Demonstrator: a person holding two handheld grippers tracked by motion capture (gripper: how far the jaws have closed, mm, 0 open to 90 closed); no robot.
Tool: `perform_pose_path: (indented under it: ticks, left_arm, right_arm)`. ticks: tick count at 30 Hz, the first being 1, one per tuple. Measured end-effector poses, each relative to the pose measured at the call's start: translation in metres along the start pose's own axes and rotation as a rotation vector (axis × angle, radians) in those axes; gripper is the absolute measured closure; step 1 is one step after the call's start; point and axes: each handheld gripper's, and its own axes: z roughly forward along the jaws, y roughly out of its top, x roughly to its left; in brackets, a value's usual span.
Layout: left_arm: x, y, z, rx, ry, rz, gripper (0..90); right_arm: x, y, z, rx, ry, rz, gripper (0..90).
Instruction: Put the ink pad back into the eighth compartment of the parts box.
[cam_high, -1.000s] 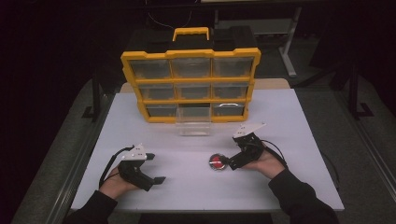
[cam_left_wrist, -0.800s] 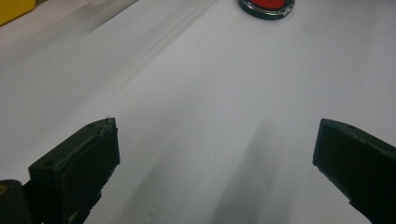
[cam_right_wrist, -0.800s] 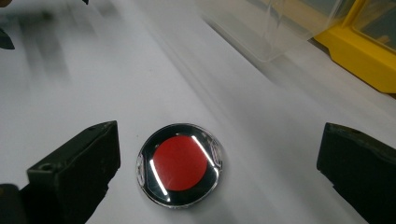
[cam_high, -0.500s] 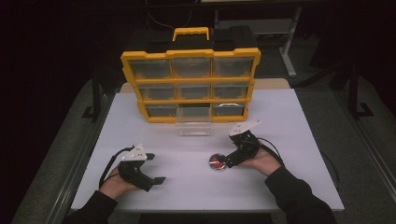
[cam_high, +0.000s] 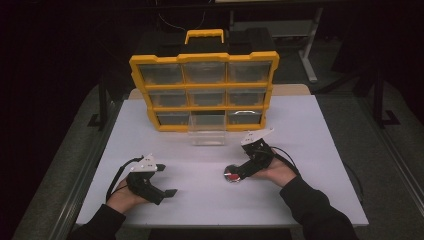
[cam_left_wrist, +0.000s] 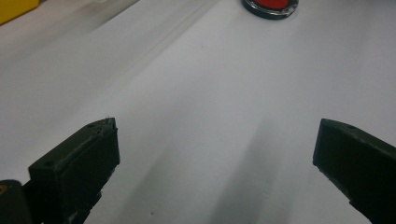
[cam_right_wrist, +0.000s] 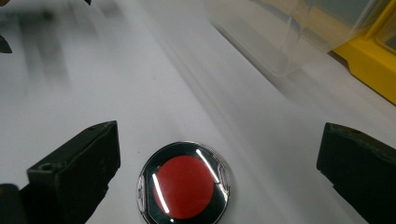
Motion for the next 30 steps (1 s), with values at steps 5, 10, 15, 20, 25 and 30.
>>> perform_pose_path:
  ticks: [5,10,15,20,25,30]
  left_arm:
    - [0.0,0.0,0.0,0.003,-0.002,-0.002,0.0]
    - [0.0,0.0,0.0,0.001,0.002,-0.003,0.0]
    - [0.0,0.0,0.0,-0.001,0.003,-0.002,0.0]
    - [0.0,0.0,0.0,-0.001,0.002,0.0,0.0]
    - [0.0,0.0,0.0,-0.002,0.003,0.0,0.0]
    - [0.0,0.0,0.0,0.0,0.002,0.002,0.0]
  right_arm:
    - [0.0,0.002,0.002,0.003,0.001,-0.002,0.0]
    - [0.001,0.004,0.005,0.005,0.005,-0.006,0.0]
    - [0.002,0.005,0.01,0.017,0.014,-0.016,0.0]
    - [0.004,0.006,0.014,0.032,0.02,-0.025,0.0]
    - [0.005,0.005,0.019,0.058,0.027,-0.034,0.0]
    - [0.006,0.003,0.023,0.102,0.034,-0.052,0.0]
